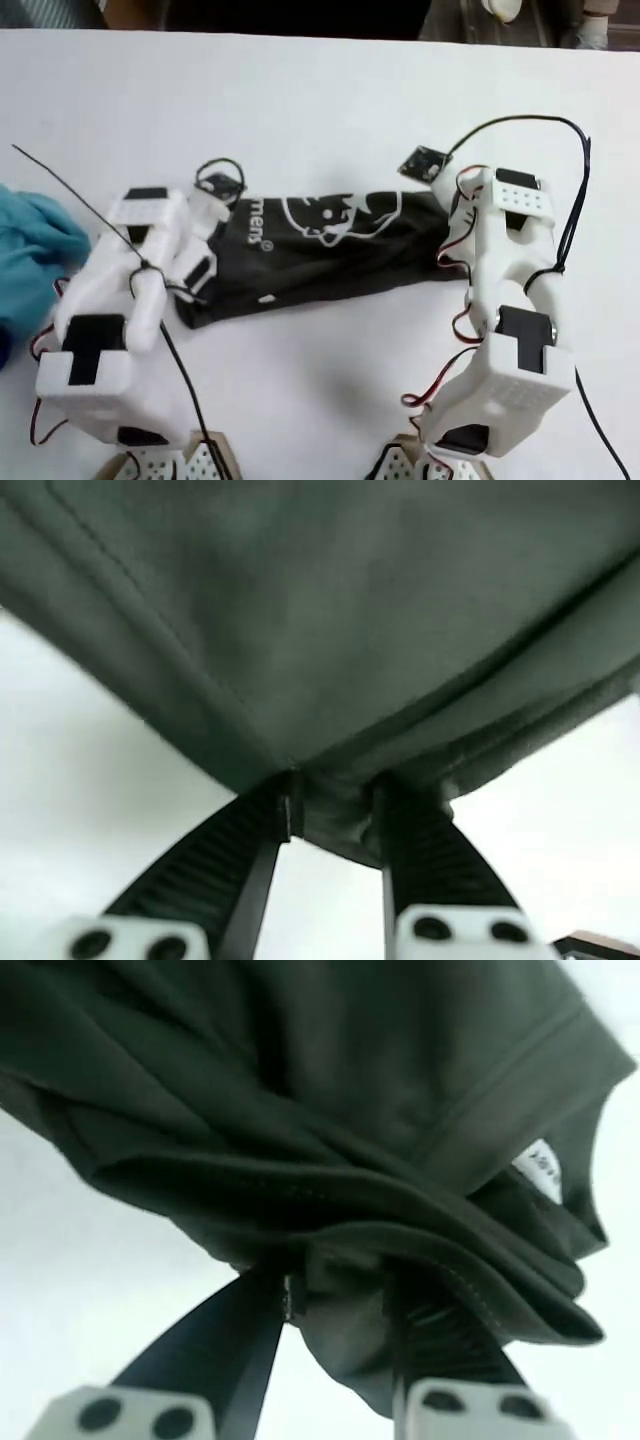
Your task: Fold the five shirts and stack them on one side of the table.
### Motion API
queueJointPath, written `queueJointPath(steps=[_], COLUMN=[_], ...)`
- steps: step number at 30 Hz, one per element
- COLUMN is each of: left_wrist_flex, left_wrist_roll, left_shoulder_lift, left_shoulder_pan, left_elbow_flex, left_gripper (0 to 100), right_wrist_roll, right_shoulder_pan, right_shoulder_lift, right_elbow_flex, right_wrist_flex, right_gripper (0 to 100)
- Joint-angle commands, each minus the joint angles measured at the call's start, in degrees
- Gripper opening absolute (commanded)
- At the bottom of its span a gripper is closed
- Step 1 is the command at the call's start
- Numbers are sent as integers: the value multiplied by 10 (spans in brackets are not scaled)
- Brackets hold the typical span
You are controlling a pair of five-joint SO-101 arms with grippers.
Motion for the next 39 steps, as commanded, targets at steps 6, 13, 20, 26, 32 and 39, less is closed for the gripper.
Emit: queueJointPath(steps=[6, 13, 20, 26, 32, 39], left_wrist_flex=[120, 202, 290, 290, 273, 201], left_wrist_roll=[-6, -6, -6, 0, 71, 141], left_shoulder_lift=[190, 222, 222, 225, 228, 264], left_shoulder_pan=[-39, -74, -70, -54, 35, 109], left_elbow_flex=[-227, -373, -480, -536, -580, -545], left_gripper=[138, 138, 138, 138, 139, 139], right_wrist_roll=[0, 0, 1, -4, -6, -71], right_shoulder_pan=[3, 0, -11, -16, -49, -70], right_shoulder_lift=[-8, -93, -219, -205, -103, -27], right_elbow_flex=[-2, -3, -3, 11, 40, 40], right_wrist_flex=[68, 106, 113, 33, -45, -133], right_gripper=[138, 138, 141, 141, 139, 140])
